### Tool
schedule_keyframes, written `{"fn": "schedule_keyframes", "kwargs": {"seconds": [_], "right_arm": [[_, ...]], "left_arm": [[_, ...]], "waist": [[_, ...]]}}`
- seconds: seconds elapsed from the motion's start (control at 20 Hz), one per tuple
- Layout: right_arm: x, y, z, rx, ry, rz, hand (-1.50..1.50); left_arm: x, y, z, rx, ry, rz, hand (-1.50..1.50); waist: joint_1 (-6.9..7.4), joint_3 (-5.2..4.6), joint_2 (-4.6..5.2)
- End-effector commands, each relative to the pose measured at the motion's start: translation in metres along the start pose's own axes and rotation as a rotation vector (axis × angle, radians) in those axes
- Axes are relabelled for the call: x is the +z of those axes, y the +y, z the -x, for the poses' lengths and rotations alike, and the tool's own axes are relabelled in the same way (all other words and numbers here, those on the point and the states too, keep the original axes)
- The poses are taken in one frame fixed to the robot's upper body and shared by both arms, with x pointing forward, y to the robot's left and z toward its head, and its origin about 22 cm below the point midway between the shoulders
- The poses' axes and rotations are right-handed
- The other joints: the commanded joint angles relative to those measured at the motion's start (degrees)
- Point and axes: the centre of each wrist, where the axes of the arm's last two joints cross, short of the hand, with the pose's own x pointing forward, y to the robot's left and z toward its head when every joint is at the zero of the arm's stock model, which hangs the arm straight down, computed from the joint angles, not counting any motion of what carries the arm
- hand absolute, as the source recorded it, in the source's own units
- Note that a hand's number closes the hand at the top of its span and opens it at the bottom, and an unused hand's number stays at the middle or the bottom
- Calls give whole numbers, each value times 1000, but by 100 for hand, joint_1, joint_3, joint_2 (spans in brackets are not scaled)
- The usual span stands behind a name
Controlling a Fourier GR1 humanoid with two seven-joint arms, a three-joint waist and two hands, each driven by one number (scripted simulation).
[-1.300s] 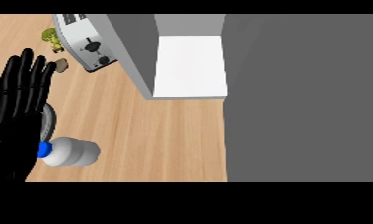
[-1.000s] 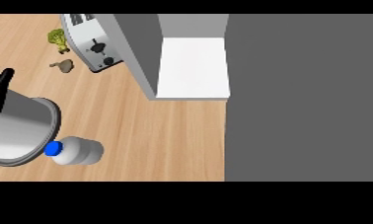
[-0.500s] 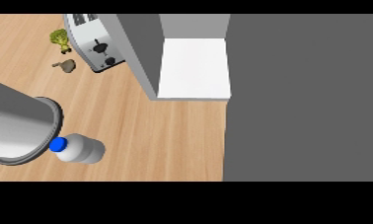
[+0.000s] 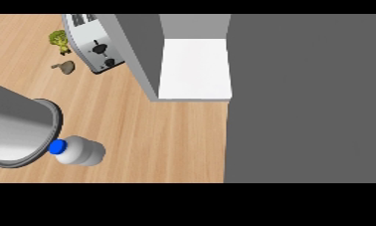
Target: Pick up the bottled water, place it into the cabinet and close the cabinet
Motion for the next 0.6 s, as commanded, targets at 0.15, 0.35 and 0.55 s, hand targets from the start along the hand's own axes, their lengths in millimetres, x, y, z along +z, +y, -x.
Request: {"fn": "schedule_keyframes", "kwargs": {"seconds": [0.15,0.35,0.55], "right_arm": [[26,8,-32,-5,-20,-2,-150],[24,18,-18,-9,-34,8,-150],[43,4,-34,20,-29,-20,-150]], "left_arm": [[17,12,30,-23,29,-46,-150],[-10,16,43,-41,26,-109,-150],[-12,31,62,-92,34,-173,-150]], "waist": [[-35,-3,-3],[-58,-3,11],[-153,-1,-2]]}}
